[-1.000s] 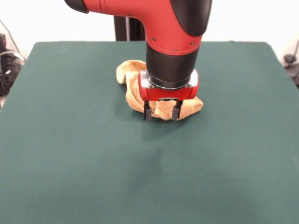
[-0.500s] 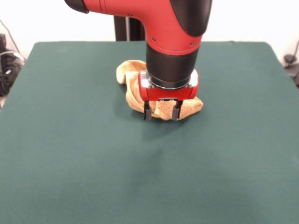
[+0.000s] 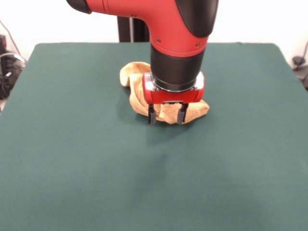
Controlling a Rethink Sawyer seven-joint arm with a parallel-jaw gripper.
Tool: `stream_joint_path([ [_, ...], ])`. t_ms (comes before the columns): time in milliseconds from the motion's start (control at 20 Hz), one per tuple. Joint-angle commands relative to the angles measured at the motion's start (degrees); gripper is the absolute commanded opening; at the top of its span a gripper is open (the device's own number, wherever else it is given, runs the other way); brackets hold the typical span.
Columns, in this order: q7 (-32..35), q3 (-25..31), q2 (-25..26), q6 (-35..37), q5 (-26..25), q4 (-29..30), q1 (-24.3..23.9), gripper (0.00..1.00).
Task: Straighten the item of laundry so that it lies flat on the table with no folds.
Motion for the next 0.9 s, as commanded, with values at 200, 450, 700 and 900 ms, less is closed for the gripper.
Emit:
stream_joint_path([
  [200,2.4,5.65,-1.55,3.86,1.66,2.61,1.11,1.0],
  [450,2.18,5.82,-1.45,4.06,1.74,2.51,1.02,1.0],
  [700,2.05,5.9,-1.39,4.4,1.79,2.39,0.99,1.0],
  [900,1.99,5.95,-1.42,4.31,1.78,2.46,0.96,1.0],
])
